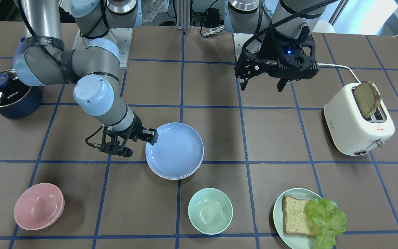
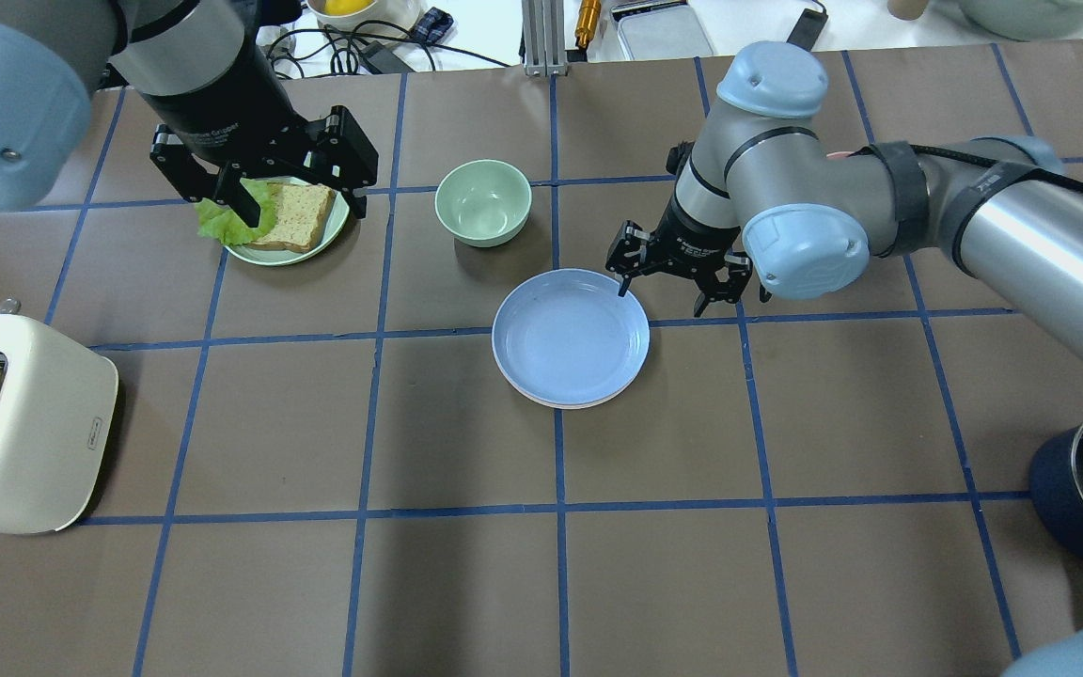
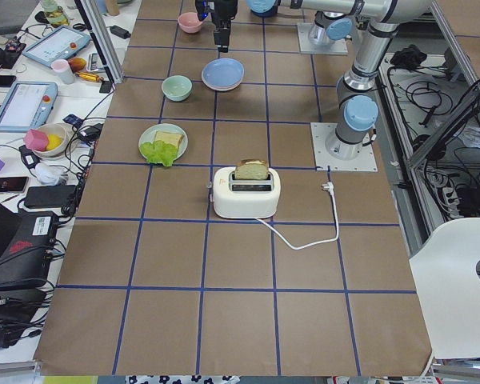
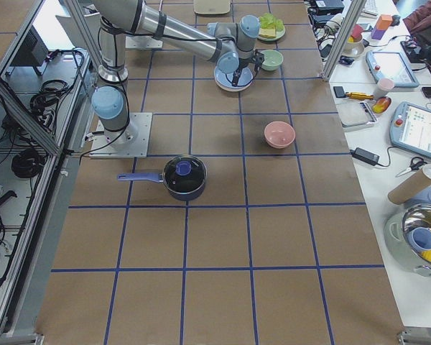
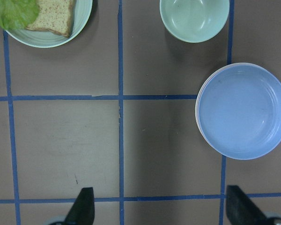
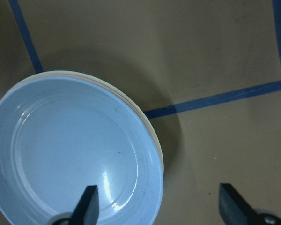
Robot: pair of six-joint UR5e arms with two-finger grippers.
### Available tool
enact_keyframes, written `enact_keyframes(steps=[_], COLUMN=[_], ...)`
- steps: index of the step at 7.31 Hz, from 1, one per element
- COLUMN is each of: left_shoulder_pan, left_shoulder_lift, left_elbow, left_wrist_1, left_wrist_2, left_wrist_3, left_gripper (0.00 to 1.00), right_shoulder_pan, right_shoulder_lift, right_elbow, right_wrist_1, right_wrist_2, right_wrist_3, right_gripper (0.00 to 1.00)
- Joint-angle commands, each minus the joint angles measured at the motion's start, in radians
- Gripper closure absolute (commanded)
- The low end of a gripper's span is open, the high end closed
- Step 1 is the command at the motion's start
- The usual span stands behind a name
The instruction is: Stack three plates with pink and blue
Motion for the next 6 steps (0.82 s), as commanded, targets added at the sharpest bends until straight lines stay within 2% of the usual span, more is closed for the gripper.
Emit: enact_keyframes(steps=[1, 4, 6], left_shoulder_pan=[0.000, 0.000, 0.002], left_shoulder_lift=[0.000, 0.000, 0.000], left_elbow=[-0.001, -0.001, 0.000], left_wrist_1=[0.000, 0.000, 0.001], left_wrist_2=[0.000, 0.000, 0.000], left_wrist_3=[0.000, 0.000, 0.000], left_gripper=[0.00, 0.00, 0.00], right_shoulder_pan=[-0.038, -0.102, -0.116], right_shoulder_lift=[-0.037, -0.106, -0.196], right_elbow=[-0.087, -0.202, -0.219], right_wrist_1=[0.074, 0.251, 0.327], right_wrist_2=[-0.044, -0.153, -0.159], right_wrist_3=[-0.115, -0.280, -0.303], right_gripper=[0.00, 0.00, 0.00])
